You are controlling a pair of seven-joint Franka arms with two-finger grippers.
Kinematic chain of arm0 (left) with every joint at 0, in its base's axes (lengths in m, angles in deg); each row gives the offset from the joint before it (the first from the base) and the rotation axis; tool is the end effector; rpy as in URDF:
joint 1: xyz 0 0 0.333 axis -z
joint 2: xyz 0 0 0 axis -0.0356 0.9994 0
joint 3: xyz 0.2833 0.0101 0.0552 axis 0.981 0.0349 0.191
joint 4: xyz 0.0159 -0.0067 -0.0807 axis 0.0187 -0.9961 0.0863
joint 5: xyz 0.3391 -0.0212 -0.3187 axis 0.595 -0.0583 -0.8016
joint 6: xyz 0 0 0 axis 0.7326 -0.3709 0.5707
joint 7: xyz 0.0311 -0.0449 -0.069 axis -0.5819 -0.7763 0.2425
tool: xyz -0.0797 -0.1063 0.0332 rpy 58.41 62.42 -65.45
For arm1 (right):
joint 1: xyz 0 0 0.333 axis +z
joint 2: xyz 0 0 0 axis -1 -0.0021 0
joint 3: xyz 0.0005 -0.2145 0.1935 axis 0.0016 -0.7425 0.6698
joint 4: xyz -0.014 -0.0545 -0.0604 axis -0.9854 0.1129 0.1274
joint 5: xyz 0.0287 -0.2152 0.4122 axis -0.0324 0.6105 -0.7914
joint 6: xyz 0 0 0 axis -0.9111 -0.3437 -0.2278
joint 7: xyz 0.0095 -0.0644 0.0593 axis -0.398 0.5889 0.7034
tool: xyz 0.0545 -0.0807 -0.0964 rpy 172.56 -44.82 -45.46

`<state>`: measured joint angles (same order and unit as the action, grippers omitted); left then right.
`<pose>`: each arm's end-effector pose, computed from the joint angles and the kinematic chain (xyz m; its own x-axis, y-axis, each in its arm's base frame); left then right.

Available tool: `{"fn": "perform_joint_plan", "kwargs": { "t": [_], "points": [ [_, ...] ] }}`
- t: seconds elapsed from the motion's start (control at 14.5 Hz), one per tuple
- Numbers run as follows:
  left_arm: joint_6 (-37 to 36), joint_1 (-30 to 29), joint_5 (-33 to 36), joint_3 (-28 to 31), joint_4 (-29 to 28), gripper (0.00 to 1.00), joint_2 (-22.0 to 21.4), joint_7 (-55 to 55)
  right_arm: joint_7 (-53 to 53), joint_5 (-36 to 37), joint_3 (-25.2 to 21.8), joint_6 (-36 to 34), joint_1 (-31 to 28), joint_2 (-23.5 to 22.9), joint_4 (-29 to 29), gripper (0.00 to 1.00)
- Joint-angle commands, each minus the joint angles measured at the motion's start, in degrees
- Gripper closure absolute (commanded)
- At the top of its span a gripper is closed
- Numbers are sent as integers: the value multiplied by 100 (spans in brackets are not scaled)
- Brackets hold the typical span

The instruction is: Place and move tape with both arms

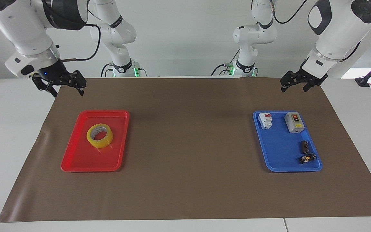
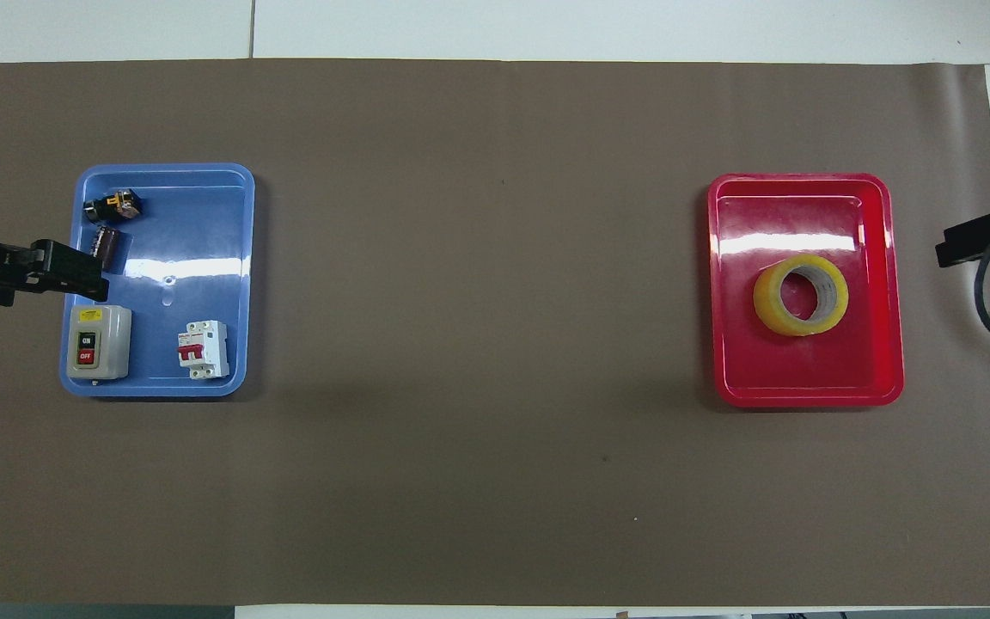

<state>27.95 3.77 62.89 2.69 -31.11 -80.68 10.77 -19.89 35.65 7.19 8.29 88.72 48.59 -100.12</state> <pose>0.6090 -0.0473 0.5289 0.9936 -0.0492 -0.1014 -0.0472 -0.9986 0.0225 0.6194 -0.0459 0.5741 0.9988 0.0401 -0.0267 0.0409 -0.9988 0.0272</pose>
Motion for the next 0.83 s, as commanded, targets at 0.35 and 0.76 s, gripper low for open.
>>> {"fn": "perform_joint_plan", "kwargs": {
  "t": [0.35,0.76],
  "points": [
    [25,-85,-114,-29,-33,0,-77,49,-780,362,260,-496,-34,297,63,0],
    [25,-85,-114,-29,-33,0,-77,49,-693,169,261,-593,-42,297,73,0]
  ]
}}
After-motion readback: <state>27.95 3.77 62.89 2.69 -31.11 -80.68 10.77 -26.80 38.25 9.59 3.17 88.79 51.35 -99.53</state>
